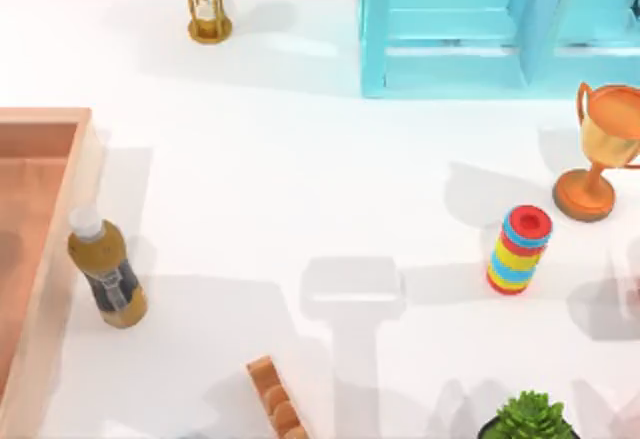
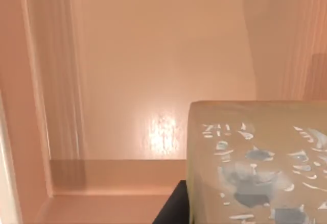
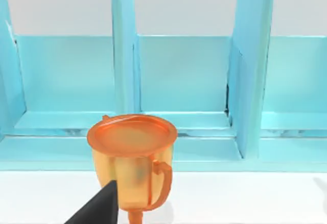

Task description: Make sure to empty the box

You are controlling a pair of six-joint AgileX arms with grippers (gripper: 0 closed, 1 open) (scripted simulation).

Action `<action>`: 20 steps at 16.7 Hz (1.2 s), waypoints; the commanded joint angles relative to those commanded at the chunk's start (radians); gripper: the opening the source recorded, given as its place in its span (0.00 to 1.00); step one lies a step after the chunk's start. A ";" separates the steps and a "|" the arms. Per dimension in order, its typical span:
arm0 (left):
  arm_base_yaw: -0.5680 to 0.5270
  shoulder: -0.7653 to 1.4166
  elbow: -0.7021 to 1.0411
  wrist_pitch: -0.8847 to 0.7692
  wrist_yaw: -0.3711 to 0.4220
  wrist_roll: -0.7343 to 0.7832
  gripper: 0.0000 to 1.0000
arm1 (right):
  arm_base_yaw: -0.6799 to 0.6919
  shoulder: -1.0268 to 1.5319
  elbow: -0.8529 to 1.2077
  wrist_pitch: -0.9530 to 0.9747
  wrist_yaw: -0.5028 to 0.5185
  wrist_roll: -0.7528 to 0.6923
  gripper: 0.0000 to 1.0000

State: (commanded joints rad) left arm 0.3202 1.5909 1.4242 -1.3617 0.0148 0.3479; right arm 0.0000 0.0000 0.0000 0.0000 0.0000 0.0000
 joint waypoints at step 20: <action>-0.576 0.888 0.888 -0.040 -0.009 -0.572 0.00 | 0.000 0.000 0.000 0.000 0.000 0.000 1.00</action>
State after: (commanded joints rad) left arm -0.2561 2.4792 2.3118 -1.4014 0.0057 -0.2243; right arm 0.0000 0.0000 0.0000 0.0000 0.0000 0.0000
